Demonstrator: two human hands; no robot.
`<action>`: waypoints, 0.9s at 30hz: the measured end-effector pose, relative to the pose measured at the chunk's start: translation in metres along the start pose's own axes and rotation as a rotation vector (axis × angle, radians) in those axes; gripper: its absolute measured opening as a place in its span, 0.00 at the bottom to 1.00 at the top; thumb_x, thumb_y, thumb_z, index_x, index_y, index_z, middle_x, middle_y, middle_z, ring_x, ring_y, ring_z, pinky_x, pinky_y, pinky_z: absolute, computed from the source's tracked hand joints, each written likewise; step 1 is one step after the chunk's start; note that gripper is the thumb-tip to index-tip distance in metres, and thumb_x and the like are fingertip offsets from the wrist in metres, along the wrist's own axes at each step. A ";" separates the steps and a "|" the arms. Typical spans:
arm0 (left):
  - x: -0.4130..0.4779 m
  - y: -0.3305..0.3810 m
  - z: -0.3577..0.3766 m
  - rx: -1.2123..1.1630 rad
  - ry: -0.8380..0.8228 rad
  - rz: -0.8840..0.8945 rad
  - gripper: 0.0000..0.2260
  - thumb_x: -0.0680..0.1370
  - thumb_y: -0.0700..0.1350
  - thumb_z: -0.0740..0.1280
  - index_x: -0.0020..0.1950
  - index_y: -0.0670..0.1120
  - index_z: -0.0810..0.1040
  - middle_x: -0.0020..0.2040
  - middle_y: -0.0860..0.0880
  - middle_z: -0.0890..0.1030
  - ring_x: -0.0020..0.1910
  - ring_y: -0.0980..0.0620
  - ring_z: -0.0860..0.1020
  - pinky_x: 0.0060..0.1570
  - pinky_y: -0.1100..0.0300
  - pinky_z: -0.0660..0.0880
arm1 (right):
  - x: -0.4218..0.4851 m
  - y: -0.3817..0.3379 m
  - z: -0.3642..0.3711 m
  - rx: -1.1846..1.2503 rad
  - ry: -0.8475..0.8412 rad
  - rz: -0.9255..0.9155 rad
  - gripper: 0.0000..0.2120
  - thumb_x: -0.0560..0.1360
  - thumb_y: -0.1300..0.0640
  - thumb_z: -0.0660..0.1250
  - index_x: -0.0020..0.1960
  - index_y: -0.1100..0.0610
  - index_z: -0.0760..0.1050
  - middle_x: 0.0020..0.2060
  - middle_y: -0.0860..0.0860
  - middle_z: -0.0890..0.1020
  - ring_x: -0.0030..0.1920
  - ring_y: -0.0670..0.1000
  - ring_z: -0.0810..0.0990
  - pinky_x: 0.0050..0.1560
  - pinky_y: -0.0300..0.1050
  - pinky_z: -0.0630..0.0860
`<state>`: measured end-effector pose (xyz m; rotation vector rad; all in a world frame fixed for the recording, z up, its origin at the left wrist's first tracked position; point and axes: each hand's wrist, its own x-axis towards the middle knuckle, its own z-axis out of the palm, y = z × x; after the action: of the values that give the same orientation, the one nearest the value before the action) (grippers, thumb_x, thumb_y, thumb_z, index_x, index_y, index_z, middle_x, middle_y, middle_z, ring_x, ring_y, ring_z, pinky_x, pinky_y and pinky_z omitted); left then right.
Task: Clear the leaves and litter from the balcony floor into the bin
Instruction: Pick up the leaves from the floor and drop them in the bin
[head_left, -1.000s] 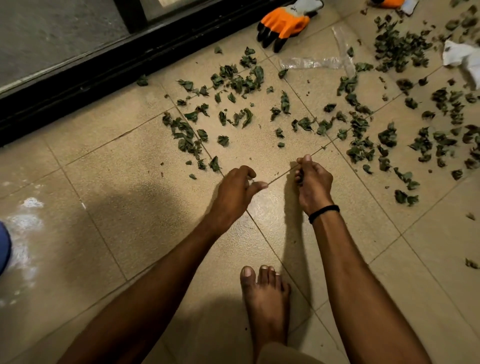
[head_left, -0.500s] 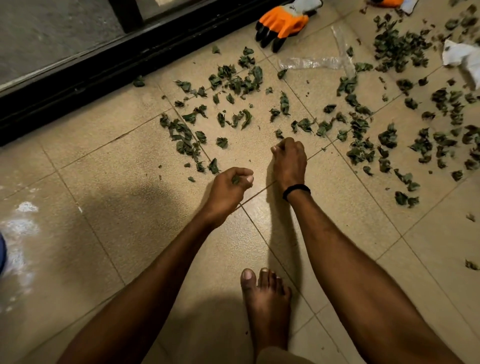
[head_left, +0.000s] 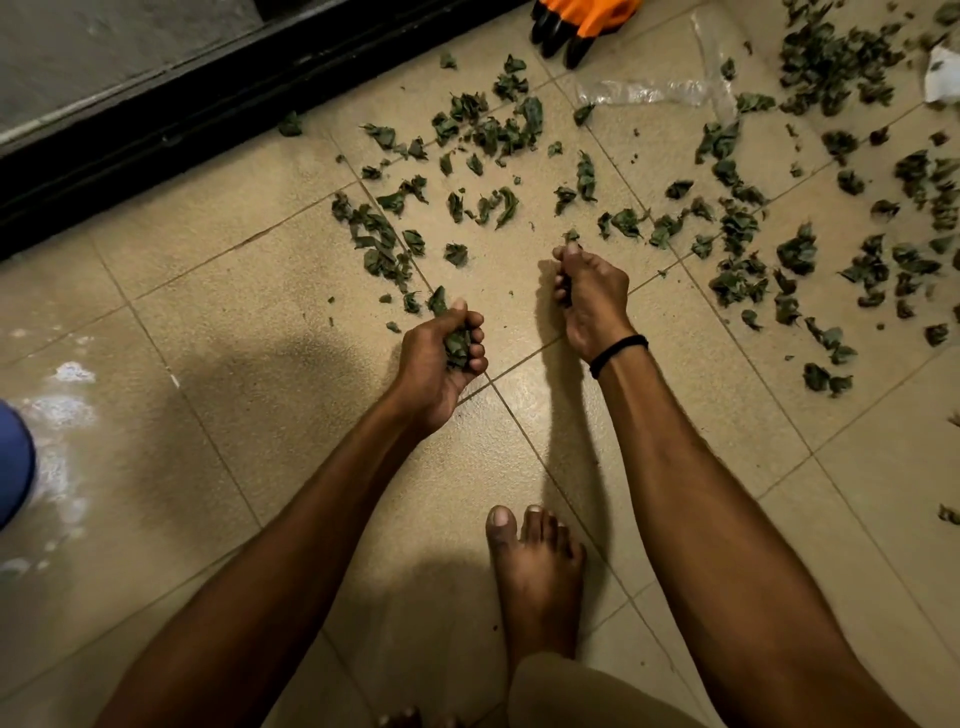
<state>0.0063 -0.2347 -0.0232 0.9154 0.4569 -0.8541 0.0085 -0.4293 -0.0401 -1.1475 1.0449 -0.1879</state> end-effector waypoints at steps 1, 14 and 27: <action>0.001 0.000 0.000 0.074 0.035 0.041 0.12 0.83 0.48 0.64 0.44 0.43 0.77 0.36 0.48 0.75 0.31 0.55 0.71 0.29 0.63 0.69 | -0.002 0.001 0.001 -0.039 -0.001 -0.007 0.09 0.79 0.53 0.69 0.44 0.58 0.81 0.30 0.48 0.77 0.29 0.44 0.72 0.31 0.38 0.71; 0.008 0.003 -0.044 1.230 0.653 0.632 0.14 0.83 0.51 0.62 0.66 0.47 0.70 0.54 0.42 0.81 0.49 0.47 0.80 0.45 0.58 0.70 | -0.036 0.024 0.028 -0.905 -0.205 -0.417 0.17 0.81 0.45 0.63 0.59 0.58 0.73 0.52 0.53 0.82 0.52 0.54 0.80 0.47 0.43 0.73; 0.015 0.010 -0.052 1.661 0.477 0.695 0.16 0.84 0.47 0.62 0.70 0.46 0.69 0.59 0.44 0.72 0.45 0.47 0.76 0.36 0.54 0.74 | -0.049 0.044 0.072 -1.017 -0.298 -0.523 0.06 0.80 0.54 0.62 0.50 0.56 0.68 0.42 0.50 0.76 0.42 0.50 0.74 0.38 0.43 0.64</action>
<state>0.0238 -0.1949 -0.0567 2.6292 -0.3356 -0.1793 0.0199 -0.3323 -0.0458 -2.2849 0.5205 0.1351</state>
